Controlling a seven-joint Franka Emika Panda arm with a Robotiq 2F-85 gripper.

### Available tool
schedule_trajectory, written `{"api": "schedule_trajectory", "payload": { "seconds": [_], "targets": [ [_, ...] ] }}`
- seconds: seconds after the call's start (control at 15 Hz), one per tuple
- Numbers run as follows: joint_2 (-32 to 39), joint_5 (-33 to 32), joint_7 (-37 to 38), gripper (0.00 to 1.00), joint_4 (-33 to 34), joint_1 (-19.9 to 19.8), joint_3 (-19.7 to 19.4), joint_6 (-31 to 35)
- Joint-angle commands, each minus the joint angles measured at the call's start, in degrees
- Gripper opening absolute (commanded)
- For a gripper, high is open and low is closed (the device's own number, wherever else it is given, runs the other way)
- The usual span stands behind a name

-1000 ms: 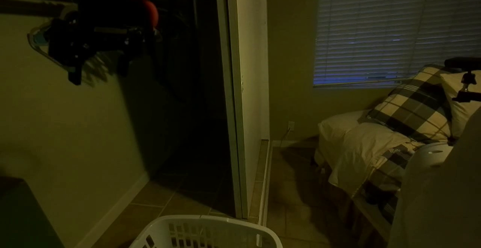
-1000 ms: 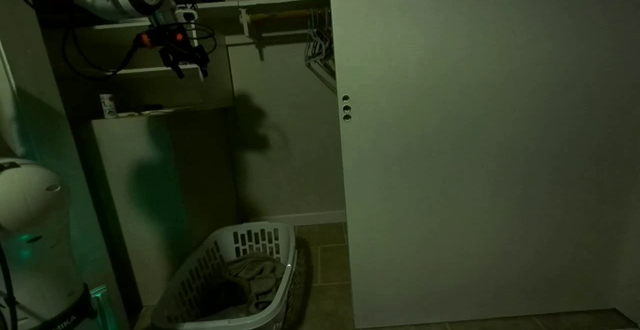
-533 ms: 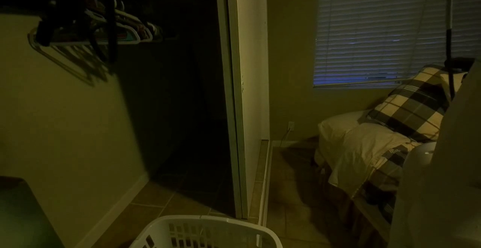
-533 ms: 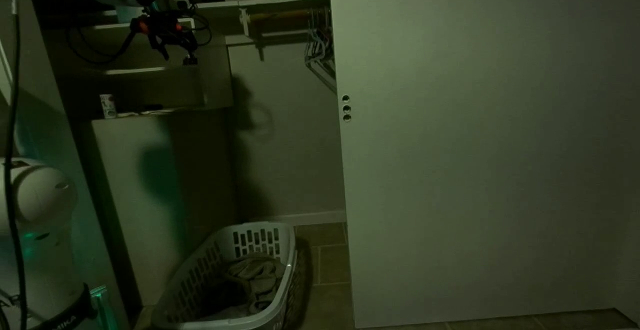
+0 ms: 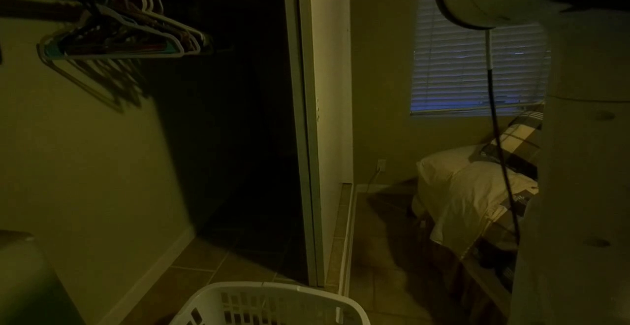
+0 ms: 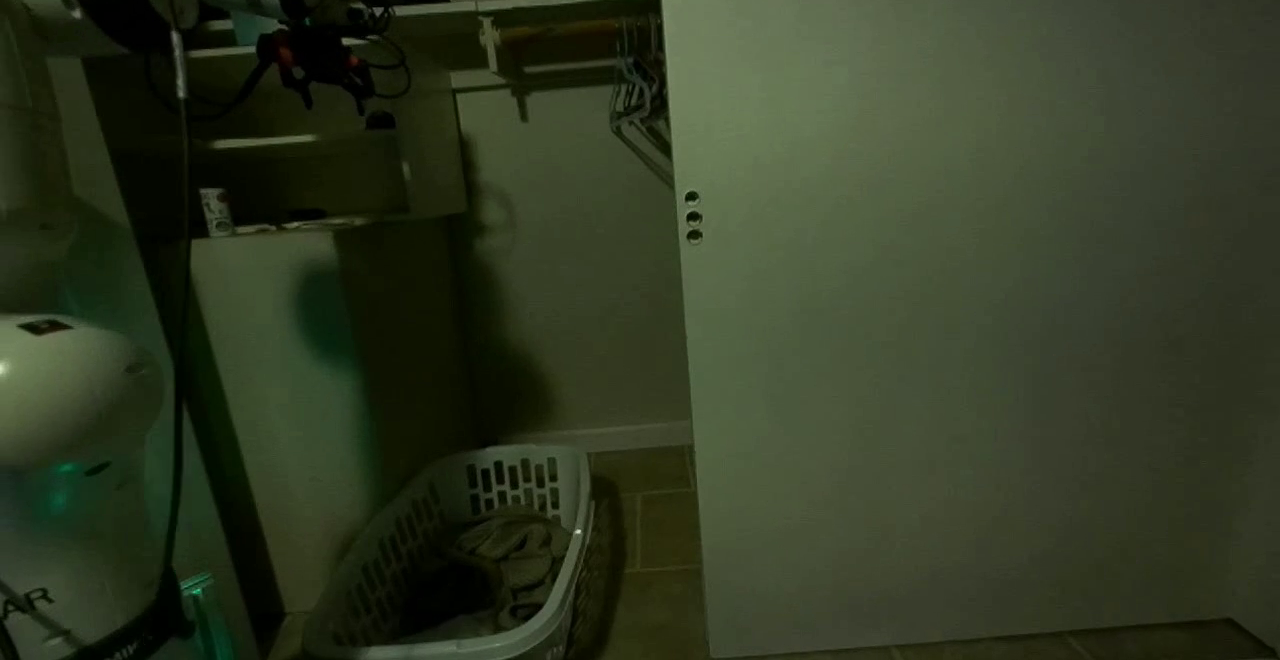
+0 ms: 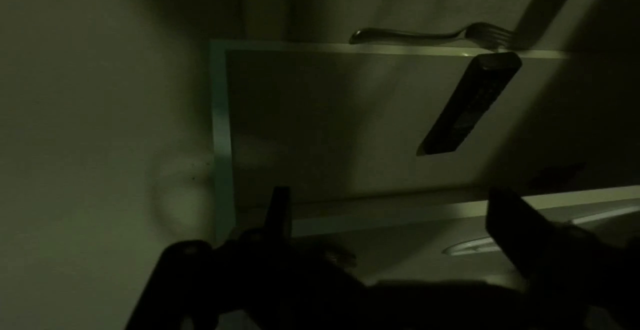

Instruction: Put the cable on the shelf completely

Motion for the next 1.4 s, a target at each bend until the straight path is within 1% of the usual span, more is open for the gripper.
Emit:
{"api": "schedule_trajectory", "payload": {
  "seconds": [0.0, 0.33, 0.53, 0.73, 1.0, 1.13, 1.33],
  "targets": [
    [0.7, 0.0, -0.2, 1.0, 0.7, 0.1, 0.1, -0.1],
    [1.2, 0.0, -0.4, 1.0, 1.8, 0.1, 0.1, -0.7],
    [3.1, 2.6, -1.0, 1.0, 3.3, 0.9, 1.4, 3.1],
    [4.2, 1.9, -0.2, 1.0, 4.2, 1.7, 2.7, 6.3],
    [5.6, -1.3, 3.7, 1.0, 4.6, 3.0, 2.5, 9.0],
    [7.1, -3.2, 6.7, 1.0, 5.3, 3.8, 2.0, 11.8],
    [10.5, -7.9, 12.3, 1.0, 8.4, 6.2, -0.1, 14.8]
  ]
}}
